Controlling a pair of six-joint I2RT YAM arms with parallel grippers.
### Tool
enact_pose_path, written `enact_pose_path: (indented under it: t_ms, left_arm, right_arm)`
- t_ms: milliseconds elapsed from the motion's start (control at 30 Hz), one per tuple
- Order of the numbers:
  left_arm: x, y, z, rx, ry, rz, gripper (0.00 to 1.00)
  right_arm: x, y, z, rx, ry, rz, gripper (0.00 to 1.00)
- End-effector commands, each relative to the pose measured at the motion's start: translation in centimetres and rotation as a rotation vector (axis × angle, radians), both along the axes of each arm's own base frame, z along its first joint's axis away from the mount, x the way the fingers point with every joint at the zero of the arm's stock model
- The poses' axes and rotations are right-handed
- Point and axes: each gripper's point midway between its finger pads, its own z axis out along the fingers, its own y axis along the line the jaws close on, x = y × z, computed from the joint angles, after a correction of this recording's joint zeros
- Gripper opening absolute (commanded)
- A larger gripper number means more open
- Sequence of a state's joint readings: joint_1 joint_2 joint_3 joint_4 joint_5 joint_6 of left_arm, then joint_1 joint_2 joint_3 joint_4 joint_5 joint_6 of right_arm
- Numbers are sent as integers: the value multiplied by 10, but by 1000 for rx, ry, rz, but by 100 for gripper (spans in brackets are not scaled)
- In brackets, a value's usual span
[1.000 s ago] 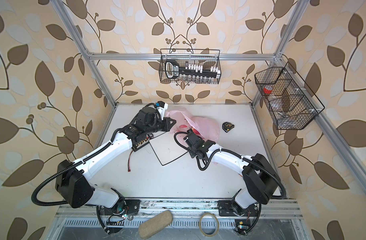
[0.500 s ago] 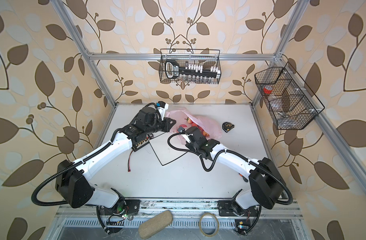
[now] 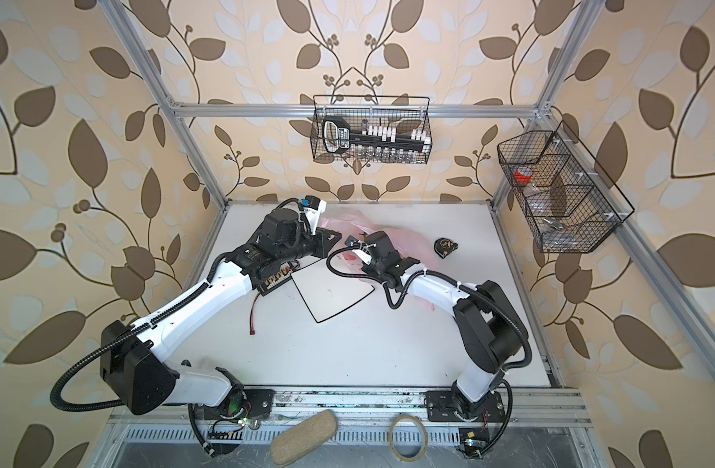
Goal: Take the fake fruits out of the plastic bag
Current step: 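Grasp a yellow-red fake strawberry inside the bag with the right gripper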
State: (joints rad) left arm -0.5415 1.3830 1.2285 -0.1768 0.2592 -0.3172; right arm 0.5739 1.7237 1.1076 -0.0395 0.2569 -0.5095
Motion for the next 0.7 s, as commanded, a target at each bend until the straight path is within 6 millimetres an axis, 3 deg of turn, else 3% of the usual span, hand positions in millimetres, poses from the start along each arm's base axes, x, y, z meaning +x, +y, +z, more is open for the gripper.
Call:
enact_pose_path:
  t_ms: [0, 133, 267, 667]
  left_arm:
    - [-8, 5, 16, -11, -54, -17, 0]
    - [-10, 6, 14, -8, -52, -21, 0]
    - [-12, 5, 10, -5, -47, -29, 0]
    - [-14, 6, 7, -6, -36, -34, 0]
  right_arm:
    - [21, -5, 2, 42, -12, -69, 34]
    - [28, -16, -16, 135, 98, -185, 47]
    - [33, -22, -30, 181, 171, -238, 54]
    - [64, -24, -62, 120, 216, -276, 60]
